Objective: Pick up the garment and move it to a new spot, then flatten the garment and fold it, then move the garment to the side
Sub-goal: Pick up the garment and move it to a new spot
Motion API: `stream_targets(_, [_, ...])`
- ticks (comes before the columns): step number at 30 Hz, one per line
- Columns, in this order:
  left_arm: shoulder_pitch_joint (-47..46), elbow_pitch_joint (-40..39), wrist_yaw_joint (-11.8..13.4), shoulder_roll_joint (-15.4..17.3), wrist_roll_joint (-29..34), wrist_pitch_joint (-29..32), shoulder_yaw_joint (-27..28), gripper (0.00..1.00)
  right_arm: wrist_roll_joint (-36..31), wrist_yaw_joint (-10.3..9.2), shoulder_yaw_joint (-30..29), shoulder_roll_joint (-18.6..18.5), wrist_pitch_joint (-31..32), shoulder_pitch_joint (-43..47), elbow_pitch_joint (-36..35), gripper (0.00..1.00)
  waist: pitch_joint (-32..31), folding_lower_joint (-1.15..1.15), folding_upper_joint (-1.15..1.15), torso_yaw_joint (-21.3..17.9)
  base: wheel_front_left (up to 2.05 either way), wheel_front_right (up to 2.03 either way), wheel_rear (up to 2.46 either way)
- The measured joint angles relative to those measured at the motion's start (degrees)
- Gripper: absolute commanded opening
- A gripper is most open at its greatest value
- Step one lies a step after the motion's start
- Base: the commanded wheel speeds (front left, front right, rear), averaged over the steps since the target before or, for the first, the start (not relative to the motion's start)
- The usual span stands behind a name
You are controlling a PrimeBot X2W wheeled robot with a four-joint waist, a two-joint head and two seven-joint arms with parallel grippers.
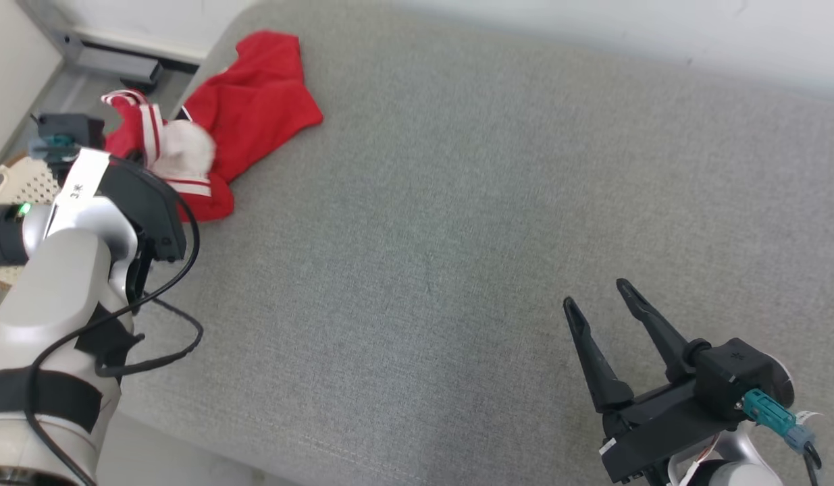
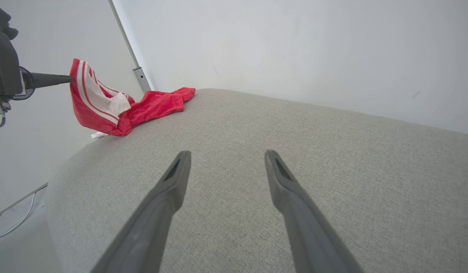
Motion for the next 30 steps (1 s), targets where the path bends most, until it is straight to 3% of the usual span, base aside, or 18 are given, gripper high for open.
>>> stream_targets(10, [-4.43, -3.98, -0.53, -1.03, 0.78, 0.77, -1.96, 0.00, 4.00, 0.00, 1.56, 0.05, -4.11, -1.27, 5.49, 1.00, -4.53, 0.00, 0.00, -2.57, 0.00, 0.00, 0.00])
stream_targets(30, [-11.16, -20.67, -1.32, -7.35, -1.98, 2.11, -4.90, 0.00, 8.83, -0.01, 3.46, 0.10, -10.46, -4.11, 12.54, 1.00, -9.96, 0.01, 0.00, -17.08, 0.00, 0.00, 0.00])
